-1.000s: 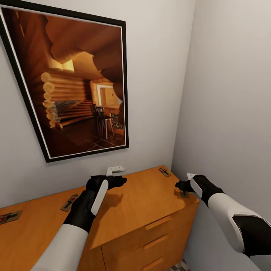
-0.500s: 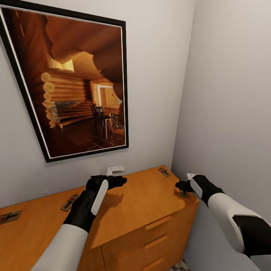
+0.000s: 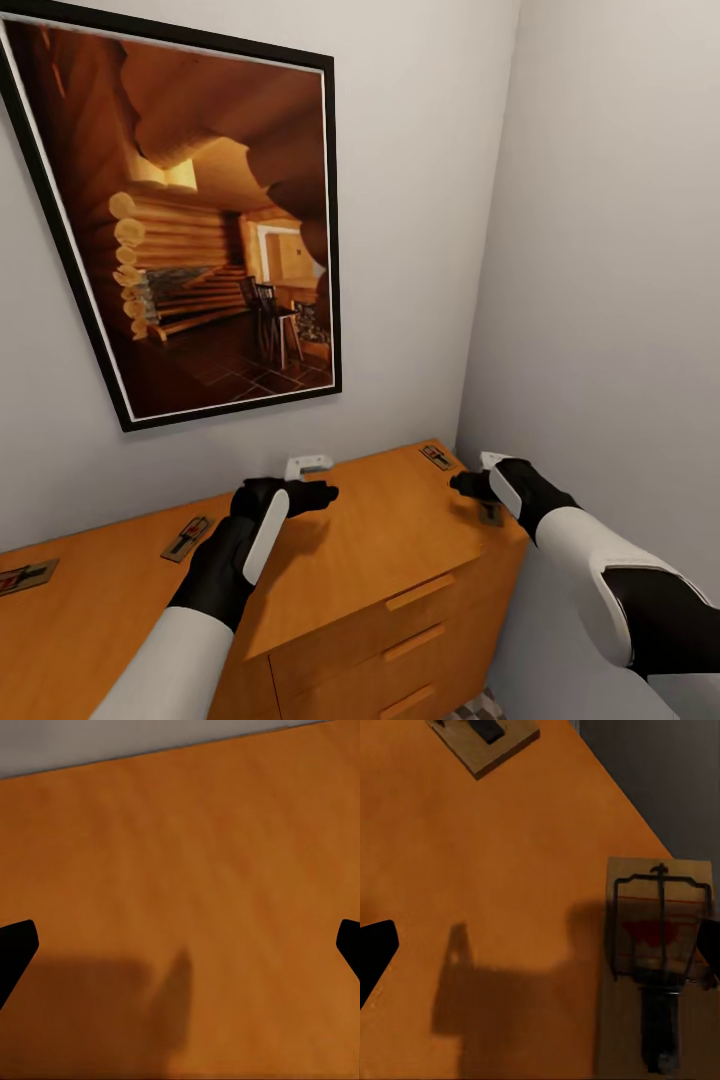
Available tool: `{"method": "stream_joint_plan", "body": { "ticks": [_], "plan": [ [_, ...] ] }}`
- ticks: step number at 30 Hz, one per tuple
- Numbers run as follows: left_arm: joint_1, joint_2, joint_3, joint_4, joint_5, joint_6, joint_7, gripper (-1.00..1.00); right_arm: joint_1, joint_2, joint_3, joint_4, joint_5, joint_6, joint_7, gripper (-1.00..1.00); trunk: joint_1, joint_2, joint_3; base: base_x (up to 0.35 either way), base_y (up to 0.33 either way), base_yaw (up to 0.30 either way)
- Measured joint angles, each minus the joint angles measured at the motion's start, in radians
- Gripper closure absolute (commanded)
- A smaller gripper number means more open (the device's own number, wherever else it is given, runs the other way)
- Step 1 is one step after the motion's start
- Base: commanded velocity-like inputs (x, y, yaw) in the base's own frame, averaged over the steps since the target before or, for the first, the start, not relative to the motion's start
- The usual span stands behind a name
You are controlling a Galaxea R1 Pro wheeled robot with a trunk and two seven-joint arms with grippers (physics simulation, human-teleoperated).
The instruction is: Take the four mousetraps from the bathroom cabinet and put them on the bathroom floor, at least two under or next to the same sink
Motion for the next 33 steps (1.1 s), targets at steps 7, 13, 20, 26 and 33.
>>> {"method": "stream_joint_plan", "body": {
  "ticks": [7,13,20,26,33],
  "plan": [
    [0.003,0.0,0.0,0.011,0.002,0.002,0.0,-1.0,-0.008,0.023,0.001,0.031,0.011,-0.039,0.013,-1.0,0.0,0.0,0.0,0.0,0.0,0.0],
    [0.004,0.0,0.0,0.012,0.003,0.003,0.0,-1.0,-0.009,0.024,0.002,0.033,0.014,-0.054,0.009,-1.0,0.0,0.0,0.0,0.0,0.0,0.0],
    [0.005,0.0,0.0,0.013,0.003,0.003,0.0,-1.0,-0.009,0.023,0.003,0.033,0.016,-0.049,0.006,-1.0,0.0,0.0,0.0,0.0,0.0,0.0],
    [0.005,0.0,0.0,0.014,0.003,0.003,0.0,-1.0,-0.009,0.023,0.004,0.033,0.016,-0.045,0.004,-1.0,0.0,0.0,0.0,0.0,0.0,0.0],
    [0.005,0.0,0.0,0.014,0.003,0.003,0.0,-1.0,-0.009,0.02,0.003,0.034,0.017,-0.043,-0.028,-1.0,0.0,0.0,0.0,0.0,0.0,0.0]
  ]
}}
